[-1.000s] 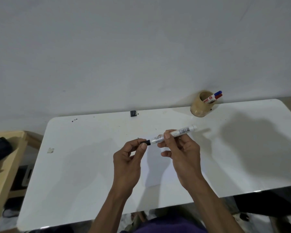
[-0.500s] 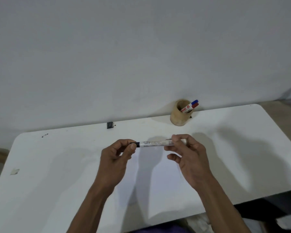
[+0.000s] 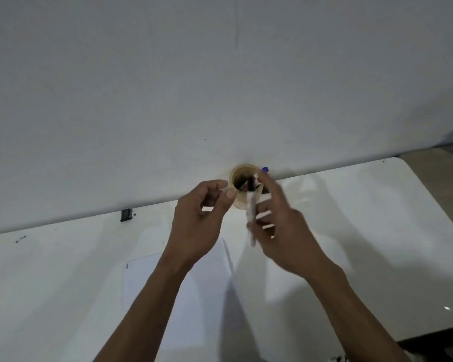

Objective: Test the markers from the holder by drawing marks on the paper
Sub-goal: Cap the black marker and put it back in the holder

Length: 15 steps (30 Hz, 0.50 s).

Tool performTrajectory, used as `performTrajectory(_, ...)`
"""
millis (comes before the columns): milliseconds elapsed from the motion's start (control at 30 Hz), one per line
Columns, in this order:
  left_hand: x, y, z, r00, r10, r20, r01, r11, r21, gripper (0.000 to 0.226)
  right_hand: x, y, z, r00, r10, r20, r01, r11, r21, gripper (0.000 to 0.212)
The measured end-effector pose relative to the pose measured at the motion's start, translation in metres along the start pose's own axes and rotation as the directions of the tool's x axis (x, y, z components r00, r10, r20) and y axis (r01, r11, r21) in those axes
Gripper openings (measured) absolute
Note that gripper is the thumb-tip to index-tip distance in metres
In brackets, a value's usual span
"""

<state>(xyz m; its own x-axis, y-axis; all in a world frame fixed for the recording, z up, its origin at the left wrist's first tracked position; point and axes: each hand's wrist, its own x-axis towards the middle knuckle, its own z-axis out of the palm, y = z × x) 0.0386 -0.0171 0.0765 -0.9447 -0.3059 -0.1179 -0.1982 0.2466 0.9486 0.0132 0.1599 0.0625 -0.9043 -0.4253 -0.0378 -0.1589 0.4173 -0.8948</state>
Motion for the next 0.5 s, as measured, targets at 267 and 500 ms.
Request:
performTrajectory(267,0.042,-0.046,0.048,0.998,-0.032,-0.049,0.046,0.948,0.314,0.071,0.069,0.015,-0.033,0.857,-0.061,-0.512,0.151,0.979,0.136,0.075)
performTrajectory(500,0.062,-0.064,0.067,0.999,-0.032,-0.024,0.037,0.963,0.266,0.092,0.097,0.039,-0.008,0.848,-0.074,-0.525,0.151,0.983,0.106,0.040)
